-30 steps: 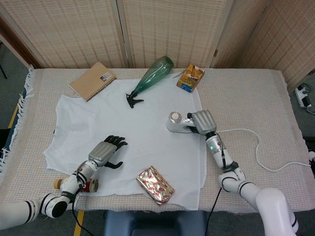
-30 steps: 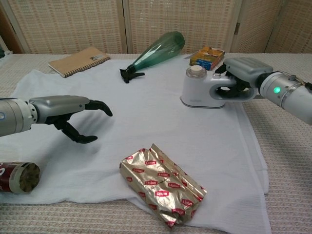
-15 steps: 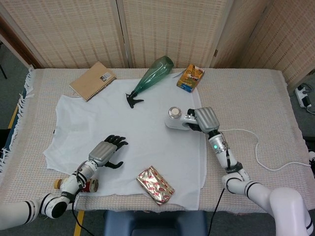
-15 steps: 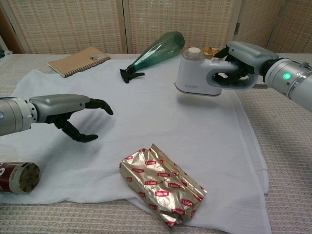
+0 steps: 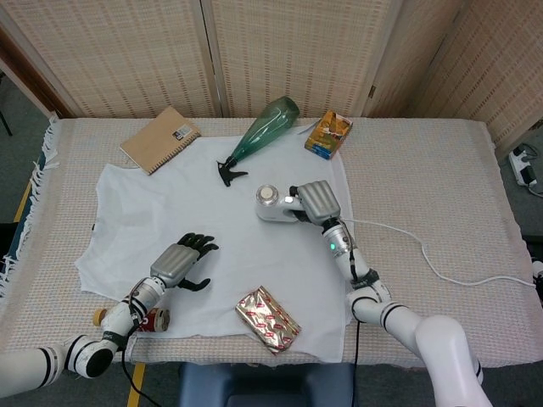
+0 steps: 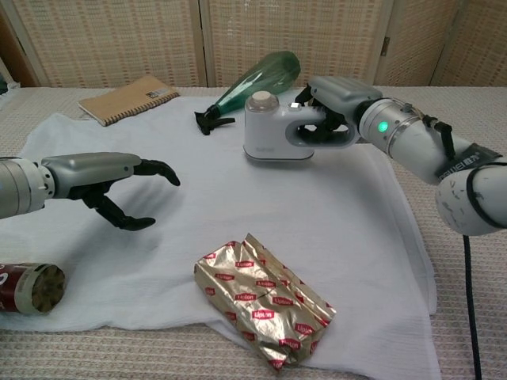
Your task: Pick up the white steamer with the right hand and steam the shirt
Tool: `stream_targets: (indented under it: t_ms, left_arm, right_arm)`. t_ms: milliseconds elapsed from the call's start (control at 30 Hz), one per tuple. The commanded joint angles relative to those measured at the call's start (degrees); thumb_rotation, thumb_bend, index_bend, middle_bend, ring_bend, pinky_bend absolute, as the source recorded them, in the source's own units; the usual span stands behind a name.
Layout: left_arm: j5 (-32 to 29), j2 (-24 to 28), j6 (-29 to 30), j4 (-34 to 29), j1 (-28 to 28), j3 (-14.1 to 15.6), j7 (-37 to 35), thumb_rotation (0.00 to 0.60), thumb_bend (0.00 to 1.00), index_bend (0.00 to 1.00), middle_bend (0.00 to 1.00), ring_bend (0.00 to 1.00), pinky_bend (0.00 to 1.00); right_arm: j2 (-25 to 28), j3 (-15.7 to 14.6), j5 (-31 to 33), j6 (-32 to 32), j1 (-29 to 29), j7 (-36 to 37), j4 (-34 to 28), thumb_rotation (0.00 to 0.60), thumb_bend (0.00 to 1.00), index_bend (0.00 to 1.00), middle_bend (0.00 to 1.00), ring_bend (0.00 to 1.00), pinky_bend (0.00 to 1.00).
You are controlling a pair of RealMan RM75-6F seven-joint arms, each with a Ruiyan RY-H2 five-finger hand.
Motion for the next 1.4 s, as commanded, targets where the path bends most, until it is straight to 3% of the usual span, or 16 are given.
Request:
stream_targets:
  t_ms: [33, 267, 633, 1000, 1167, 1400]
  left_arm:
    - [0.1, 0.0, 0.0, 0.0, 0.1, 0.0, -0.1, 0.431, 0.39, 0.19, 0.09, 0.0, 0.0]
    - [1.1, 0.6, -0.9, -0.6, 0.1, 0.0, -2.4, 0.436, 0.39, 0.19, 0.09, 0.0, 0.0]
    - [2.2, 0.9, -0.4, -1.5, 0.2, 0.0, -2.7, 0.43, 0.39, 0.19, 0.09, 0.0, 0.0]
    - [3.3, 1.3, 0.6, -2.5, 0.3, -0.2, -2.9, 0.43, 0.39, 0.19, 0.09, 0.0, 0.0]
    - [3.7, 1.6, 0.9, -3.0, 0.6, 0.0, -3.0, 0.435, 0.39, 0.19, 0.09, 0.0, 0.0]
    - [3.7, 1.8, 0.6, -2.4, 0.8, 0.2, -3.9, 0.431, 0.39, 0.19, 0.09, 0.0, 0.0]
  right_arm:
    - [-3.2, 0.5, 1.1, -1.9, 1.5, 0.1, 6.3, 0.6, 0.71, 0.83, 0.89, 0.81, 0.88]
    - [-3.8, 0.0, 1.8, -3.4, -0.5, 2.3, 12.9, 0.6, 0.71, 0.83, 0.89, 0.81, 0.88]
    - [-1.2, 0.1, 2.9, -3.5, -5.4, 6.4, 17.2, 0.6, 0.71, 0.83, 0.89, 0.81, 0.88]
    - [3.0, -1.1, -0.9, 5.8, -6.7, 14.5, 6.7, 0.6, 0.71, 0.83, 0.89, 0.81, 0.88]
    - [0.0, -2.8, -3.3, 6.5, -4.6, 13.2, 3.9, 0.6, 0.71, 0.83, 0.89, 0.81, 0.88]
    - [-5.4, -4.1, -4.8, 5.3, -2.1, 13.1, 6.5, 0.6, 0.71, 0.83, 0.89, 0.81, 0.88]
